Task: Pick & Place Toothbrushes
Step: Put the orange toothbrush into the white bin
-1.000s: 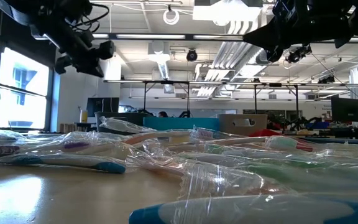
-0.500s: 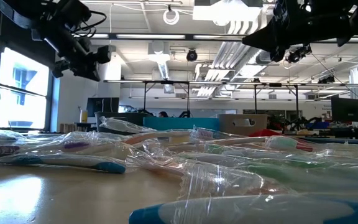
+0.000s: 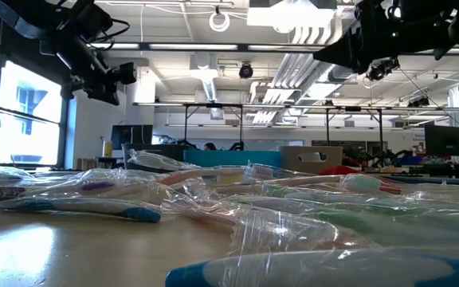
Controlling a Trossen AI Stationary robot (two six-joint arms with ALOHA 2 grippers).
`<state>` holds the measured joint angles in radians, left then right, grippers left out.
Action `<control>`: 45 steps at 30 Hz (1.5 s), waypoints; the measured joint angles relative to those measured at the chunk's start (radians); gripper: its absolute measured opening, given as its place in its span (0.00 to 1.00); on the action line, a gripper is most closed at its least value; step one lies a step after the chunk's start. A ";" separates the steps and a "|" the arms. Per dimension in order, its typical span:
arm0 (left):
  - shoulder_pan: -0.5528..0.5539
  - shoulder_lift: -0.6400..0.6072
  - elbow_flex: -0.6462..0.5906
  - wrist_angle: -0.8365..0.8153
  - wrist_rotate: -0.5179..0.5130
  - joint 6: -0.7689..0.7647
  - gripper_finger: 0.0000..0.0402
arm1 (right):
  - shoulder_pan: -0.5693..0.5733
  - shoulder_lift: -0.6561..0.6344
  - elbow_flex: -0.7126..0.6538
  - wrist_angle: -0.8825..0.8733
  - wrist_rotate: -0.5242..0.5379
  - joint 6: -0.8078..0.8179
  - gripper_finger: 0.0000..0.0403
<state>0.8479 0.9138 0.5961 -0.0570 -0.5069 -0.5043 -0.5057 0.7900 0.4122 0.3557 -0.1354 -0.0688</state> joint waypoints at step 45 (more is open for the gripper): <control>-0.016 0.033 0.112 -0.146 0.198 -0.465 0.00 | -0.044 0.001 0.000 0.330 0.183 0.091 0.00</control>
<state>0.8314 0.9472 0.7082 -0.2028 -0.3091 -0.9688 -0.5496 0.7910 0.4122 0.6853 0.0475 0.0220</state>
